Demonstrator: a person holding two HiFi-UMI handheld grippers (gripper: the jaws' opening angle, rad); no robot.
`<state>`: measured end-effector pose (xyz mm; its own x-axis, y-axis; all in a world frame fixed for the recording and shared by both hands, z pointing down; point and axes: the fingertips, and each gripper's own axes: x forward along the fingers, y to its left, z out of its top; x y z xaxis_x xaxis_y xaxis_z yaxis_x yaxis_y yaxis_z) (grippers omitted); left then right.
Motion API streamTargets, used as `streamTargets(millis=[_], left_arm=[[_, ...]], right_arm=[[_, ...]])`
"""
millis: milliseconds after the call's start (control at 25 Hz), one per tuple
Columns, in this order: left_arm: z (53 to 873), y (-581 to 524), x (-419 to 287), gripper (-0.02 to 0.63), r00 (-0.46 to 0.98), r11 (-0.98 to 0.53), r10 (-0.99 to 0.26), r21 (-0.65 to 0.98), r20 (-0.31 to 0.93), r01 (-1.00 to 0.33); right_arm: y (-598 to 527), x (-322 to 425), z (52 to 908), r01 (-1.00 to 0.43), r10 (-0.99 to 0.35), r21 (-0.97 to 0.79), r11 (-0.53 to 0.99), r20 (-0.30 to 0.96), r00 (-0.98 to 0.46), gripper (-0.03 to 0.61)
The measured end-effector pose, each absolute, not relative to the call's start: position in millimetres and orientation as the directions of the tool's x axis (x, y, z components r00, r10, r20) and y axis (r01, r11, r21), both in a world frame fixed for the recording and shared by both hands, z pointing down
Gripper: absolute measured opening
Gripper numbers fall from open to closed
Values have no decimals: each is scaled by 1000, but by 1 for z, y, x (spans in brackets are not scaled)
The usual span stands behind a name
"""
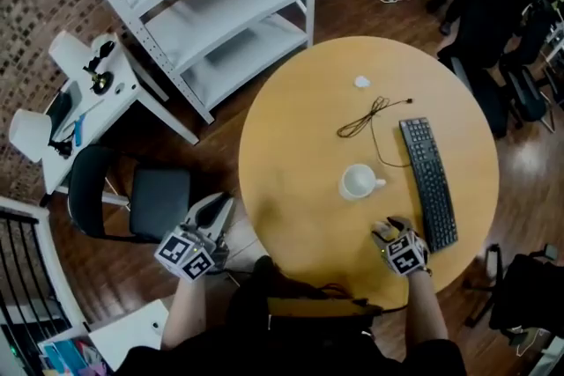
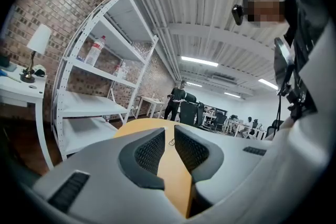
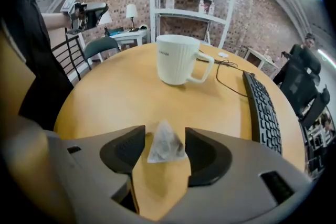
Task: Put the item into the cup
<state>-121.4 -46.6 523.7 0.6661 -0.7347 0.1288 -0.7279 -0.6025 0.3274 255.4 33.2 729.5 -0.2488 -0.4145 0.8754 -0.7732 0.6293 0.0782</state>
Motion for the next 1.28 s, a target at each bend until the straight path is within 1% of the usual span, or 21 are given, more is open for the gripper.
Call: streamTargets(millis=[120, 240, 280, 320, 400, 520, 680, 800, 920, 1040, 1120, 1280], left_arm=[[528, -39, -130, 58, 652, -583, -742, 331, 154, -742], [530, -39, -130, 58, 659, -584, -736, 345, 157, -735], [530, -40, -128, 58, 665, -589, -731, 350, 154, -728], [529, -43, -125, 58, 672, -596, -726, 353, 149, -722], [526, -47, -118, 58, 688, -614, -713, 352, 136, -706], [528, -50, -106, 58, 723, -647, -680, 361, 126, -671], [525, -59, -91, 58, 761, -687, -640, 361, 108, -630], [520, -66, -86, 58, 779, -708, -621, 362, 89, -606], [515, -69, -88, 58, 781, -715, -621, 359, 69, -600], [511, -71, -97, 58, 768, -707, -638, 355, 53, -612], [511, -70, -107, 58, 756, -697, -653, 353, 48, -624], [513, -70, -132, 58, 725, -665, -687, 358, 53, -656]], right_arm=[[35, 253, 732, -761, -379, 46, 648, 885, -270, 244], [38, 257, 735, -790, -363, 5, 613, 890, -276, 240], [39, 260, 735, -799, -362, 7, 602, 893, -265, 198], [41, 263, 734, -805, -365, 15, 593, 896, -252, 135], [43, 266, 732, -818, -380, 29, 574, 894, -235, 130], [42, 265, 720, -844, -443, 40, 535, 864, -239, 126], [18, 259, 672, -881, -596, 60, 469, 758, -265, 126], [-12, 249, 620, -918, -730, 48, 395, 622, -282, 126], [-40, 239, 573, -938, -819, -36, 345, 476, -320, 126], [-64, 233, 544, -937, -865, -167, 309, 359, -349, 126], [-77, 230, 538, -926, -878, -233, 296, 316, -360, 126], [-93, 213, 539, -930, -882, -214, 298, 311, -354, 126]])
